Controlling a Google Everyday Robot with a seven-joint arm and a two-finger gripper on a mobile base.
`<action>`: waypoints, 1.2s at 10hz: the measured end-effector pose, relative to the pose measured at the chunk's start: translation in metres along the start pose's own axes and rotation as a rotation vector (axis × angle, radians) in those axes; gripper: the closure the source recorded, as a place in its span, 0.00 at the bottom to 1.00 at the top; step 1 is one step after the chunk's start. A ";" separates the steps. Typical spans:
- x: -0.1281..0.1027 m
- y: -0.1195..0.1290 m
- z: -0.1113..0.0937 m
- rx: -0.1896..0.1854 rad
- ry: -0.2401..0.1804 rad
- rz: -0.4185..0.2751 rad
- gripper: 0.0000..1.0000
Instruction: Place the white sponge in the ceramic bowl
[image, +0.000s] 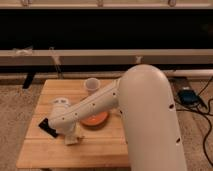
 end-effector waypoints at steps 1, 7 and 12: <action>0.001 0.004 0.000 0.008 -0.006 0.013 0.20; -0.007 0.014 0.002 0.013 -0.027 0.004 0.20; -0.007 0.016 0.012 -0.075 -0.039 0.021 0.51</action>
